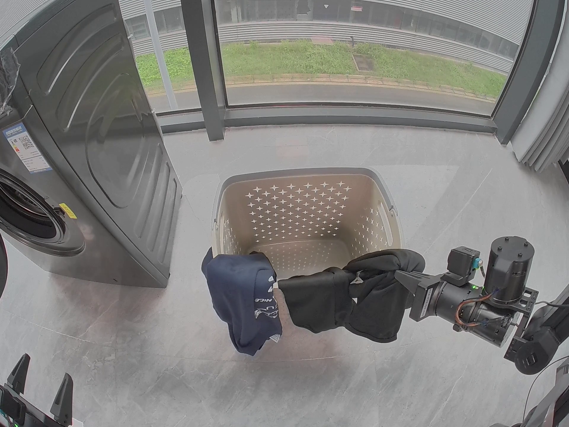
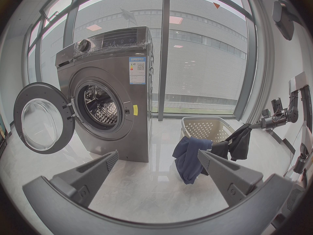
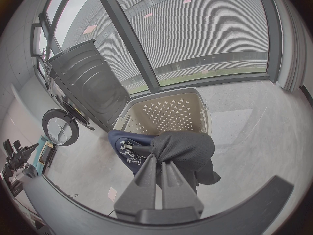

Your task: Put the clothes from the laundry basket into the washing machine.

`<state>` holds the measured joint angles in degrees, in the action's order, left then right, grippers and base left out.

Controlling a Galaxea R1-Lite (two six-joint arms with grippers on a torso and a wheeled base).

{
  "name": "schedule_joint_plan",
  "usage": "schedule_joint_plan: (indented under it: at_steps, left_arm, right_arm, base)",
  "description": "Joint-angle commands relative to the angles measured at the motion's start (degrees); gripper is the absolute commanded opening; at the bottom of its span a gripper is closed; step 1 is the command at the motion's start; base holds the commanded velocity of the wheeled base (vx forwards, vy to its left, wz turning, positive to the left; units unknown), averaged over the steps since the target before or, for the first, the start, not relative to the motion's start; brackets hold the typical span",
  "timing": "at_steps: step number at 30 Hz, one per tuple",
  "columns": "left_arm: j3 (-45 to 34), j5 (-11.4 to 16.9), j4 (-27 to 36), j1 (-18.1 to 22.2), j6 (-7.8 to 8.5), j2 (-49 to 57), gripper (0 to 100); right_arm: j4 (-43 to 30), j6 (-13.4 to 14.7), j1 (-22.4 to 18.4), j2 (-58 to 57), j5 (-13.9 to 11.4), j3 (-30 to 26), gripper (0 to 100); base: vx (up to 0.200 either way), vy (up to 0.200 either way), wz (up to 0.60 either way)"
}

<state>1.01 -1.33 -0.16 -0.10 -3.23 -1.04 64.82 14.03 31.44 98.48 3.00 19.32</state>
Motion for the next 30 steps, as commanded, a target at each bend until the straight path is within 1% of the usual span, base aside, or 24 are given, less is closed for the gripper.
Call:
schedule_joint_plan:
  at_steps: [1, 7, 10, 11, 16, 17, 20, 23, 26, 30]
  left_arm:
    - [-0.9, 0.0, 0.0, 0.0, -0.02, 0.4, 100]
    - [-0.9, 0.0, 0.0, 0.0, -0.02, 0.4, 100]
    - [-0.9, 0.0, 0.0, 0.0, -0.02, 0.4, 100]
    - [-0.9, 0.0, 0.0, 0.0, -0.02, 0.4, 100]
    - [-0.9, 0.0, 0.0, 0.0, -0.02, 0.4, 100]
    - [-0.9, 0.0, 0.0, 0.0, -0.02, 0.4, 100]
    - [-0.9, 0.0, 0.0, 0.0, -0.02, 0.4, 100]
    - [-0.9, 0.0, 0.0, 0.0, -0.02, 0.4, 100]
    - [-0.9, 0.0, 0.0, 0.0, -0.02, 0.4, 100]
    - [-0.9, 0.0, 0.0, 0.0, -0.02, 0.4, 100]
  right_arm:
    - [4.3, -0.1, -0.4, 6.5, 0.0, -0.6, 0]
    - [5.4, -0.1, -0.5, 10.9, 0.0, 0.7, 0]
    - [5.4, -0.3, -1.8, 12.7, 0.0, 1.6, 0]
    - [5.6, -0.3, -3.0, 14.2, -0.4, 2.6, 0]
    - [6.8, -0.3, -4.0, 18.4, -0.5, 4.1, 0]
    - [7.4, -0.4, -4.5, 19.6, -0.5, 4.3, 100]
    - [9.4, -0.5, -5.0, 21.8, -0.5, 4.6, 100]
    - [9.7, -0.6, -5.9, 23.3, -0.5, 4.7, 100]
    - [9.8, -1.7, -6.9, 24.7, -0.5, 5.2, 100]
    - [9.9, -2.3, -8.3, 26.8, -0.5, 7.2, 100]
  base:
    - [0.0, 0.0, 0.0]
    - [0.0, 0.0, 0.0]
    - [0.0, 0.0, 0.0]
    - [0.0, 0.0, 0.0]
    - [0.0, 0.0, 0.0]
    - [0.0, 0.0, 0.0]
    - [0.0, 0.0, 0.0]
    - [0.0, 0.0, 0.0]
    - [0.0, 0.0, 0.0]
    - [0.0, 0.0, 0.0]
